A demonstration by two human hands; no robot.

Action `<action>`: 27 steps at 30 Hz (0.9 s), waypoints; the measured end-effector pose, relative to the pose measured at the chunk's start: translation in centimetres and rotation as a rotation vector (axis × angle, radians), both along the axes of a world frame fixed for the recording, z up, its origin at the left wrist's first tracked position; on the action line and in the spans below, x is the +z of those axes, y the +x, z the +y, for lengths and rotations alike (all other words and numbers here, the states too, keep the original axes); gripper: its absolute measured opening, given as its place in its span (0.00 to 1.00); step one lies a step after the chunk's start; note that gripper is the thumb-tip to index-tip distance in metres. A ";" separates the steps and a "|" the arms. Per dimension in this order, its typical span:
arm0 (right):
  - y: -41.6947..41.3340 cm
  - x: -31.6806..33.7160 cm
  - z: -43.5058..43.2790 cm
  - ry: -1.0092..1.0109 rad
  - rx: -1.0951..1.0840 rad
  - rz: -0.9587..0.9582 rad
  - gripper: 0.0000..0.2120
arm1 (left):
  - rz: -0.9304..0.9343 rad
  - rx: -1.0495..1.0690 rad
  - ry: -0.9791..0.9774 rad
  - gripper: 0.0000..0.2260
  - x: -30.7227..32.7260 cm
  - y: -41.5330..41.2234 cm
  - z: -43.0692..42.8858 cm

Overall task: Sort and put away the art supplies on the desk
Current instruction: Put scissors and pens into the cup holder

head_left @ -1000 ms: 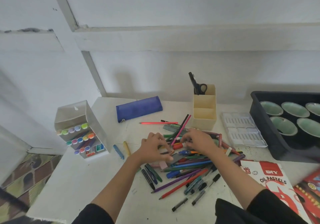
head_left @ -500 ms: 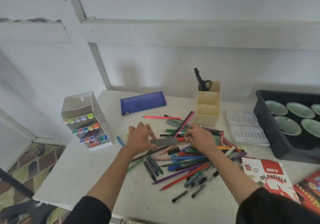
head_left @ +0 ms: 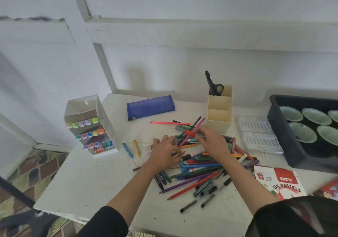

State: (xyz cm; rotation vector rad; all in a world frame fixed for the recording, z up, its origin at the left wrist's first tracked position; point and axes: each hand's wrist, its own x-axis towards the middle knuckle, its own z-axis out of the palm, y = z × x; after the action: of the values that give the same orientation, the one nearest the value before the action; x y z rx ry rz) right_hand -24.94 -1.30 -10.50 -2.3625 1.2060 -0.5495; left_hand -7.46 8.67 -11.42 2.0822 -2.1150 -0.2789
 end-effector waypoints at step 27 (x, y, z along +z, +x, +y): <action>-1.5 6.3 -5.4 -0.138 -0.274 -0.653 0.10 | 0.725 0.232 -0.533 0.04 7.9 2.4 -8.3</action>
State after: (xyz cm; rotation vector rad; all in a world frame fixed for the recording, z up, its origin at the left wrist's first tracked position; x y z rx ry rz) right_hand -26.43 -6.74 -4.16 -1.8725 1.1920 -1.4001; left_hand -5.10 0.42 -3.50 1.5620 -1.3257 -0.3281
